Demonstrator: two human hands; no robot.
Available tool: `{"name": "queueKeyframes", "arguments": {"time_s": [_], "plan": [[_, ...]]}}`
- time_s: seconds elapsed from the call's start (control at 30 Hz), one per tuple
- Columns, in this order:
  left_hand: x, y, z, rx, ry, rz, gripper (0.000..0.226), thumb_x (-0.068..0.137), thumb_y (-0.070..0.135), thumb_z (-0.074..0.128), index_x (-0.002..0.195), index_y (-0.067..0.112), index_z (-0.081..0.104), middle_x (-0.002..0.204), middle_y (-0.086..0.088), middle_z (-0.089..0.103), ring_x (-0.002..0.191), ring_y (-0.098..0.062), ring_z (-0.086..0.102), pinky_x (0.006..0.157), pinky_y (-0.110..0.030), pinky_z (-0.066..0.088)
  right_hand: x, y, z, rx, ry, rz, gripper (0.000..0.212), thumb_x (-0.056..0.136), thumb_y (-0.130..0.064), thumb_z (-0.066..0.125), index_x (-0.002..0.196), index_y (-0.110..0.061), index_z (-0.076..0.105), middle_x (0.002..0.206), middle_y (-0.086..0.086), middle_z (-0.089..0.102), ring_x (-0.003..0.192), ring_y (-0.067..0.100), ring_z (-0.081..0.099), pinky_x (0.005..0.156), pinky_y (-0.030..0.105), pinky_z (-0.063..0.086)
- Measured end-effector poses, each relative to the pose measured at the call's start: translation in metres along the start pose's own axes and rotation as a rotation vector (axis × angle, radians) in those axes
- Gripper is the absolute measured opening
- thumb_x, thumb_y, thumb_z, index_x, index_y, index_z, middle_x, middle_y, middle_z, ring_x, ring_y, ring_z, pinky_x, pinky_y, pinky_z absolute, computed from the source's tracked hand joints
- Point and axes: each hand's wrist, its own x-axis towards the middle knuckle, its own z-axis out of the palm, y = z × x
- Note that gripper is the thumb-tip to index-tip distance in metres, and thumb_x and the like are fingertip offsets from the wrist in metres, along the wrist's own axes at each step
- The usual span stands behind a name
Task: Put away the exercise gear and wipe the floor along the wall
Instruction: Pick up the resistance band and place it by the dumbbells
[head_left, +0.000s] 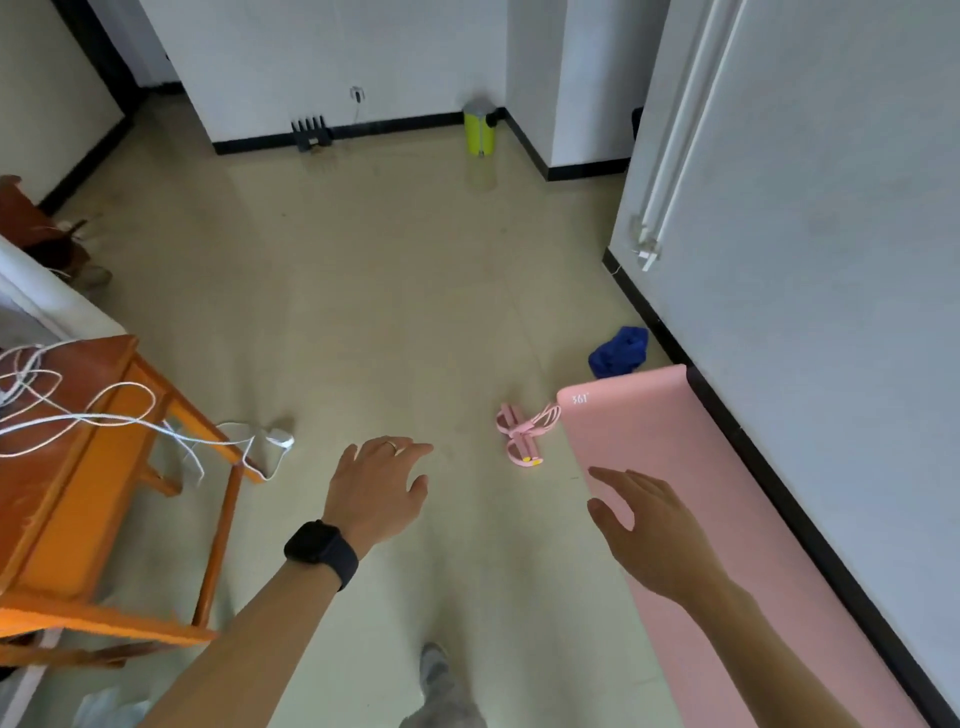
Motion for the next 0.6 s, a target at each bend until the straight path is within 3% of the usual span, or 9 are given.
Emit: {"name": "queueKeyframes", "arguments": {"time_s": [0.3, 0.6], "plan": [[0.191, -0.046, -0.020, 0.060, -0.166, 0.192, 0.048, 0.100, 0.042, 0.042, 0.148, 0.038, 0.039, 0.153, 0.011, 0.042, 0.145, -0.010, 0.029, 0.119, -0.040, 0.022, 0.124, -0.020, 0.025, 0.020, -0.028, 0.264, 0.051, 0.100, -0.054, 0.042, 0.149, -0.041, 0.037, 0.146, -0.021, 0.048, 0.143, 0.010, 0.032, 0.113, 0.029, 0.030], [0.414, -0.027, 0.024, 0.176, -0.368, 0.350, 0.049, 0.100, 0.039, 0.042, 0.149, 0.037, 0.039, 0.153, 0.011, 0.041, 0.145, -0.010, 0.028, 0.120, -0.040, 0.019, 0.297, 0.021, 0.065, 0.132, -0.048, 0.461, 0.054, 0.100, -0.053, 0.044, 0.151, -0.036, 0.037, 0.147, -0.014, 0.050, 0.141, 0.015, 0.036, 0.111, 0.031, 0.033]]}}
